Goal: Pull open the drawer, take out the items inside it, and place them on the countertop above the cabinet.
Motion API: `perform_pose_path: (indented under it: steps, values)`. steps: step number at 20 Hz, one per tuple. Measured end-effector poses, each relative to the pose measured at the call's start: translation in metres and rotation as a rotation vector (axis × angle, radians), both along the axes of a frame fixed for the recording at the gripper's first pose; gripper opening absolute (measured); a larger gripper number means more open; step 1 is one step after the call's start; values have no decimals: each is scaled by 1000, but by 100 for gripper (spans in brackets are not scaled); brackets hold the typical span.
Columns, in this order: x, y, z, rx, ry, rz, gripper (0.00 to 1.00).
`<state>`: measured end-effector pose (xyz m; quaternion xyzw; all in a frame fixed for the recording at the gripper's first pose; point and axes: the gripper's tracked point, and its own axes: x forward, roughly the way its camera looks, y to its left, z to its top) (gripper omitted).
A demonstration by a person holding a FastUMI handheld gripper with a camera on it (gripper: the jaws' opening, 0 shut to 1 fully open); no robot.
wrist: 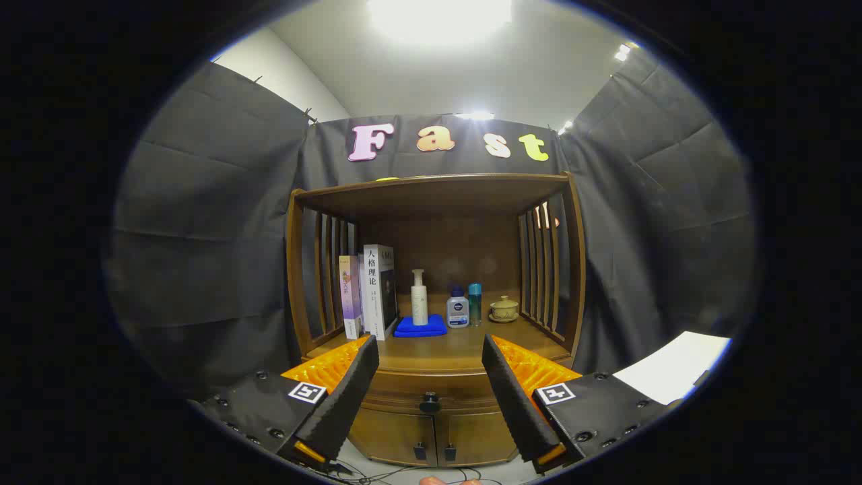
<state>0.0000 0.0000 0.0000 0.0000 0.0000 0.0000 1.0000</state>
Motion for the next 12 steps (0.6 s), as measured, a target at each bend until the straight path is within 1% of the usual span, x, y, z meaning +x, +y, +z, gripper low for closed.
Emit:
perform_pose_path:
  steps: [12]
  values:
    - [6, -1, -23, -7, 42, 10, 98]
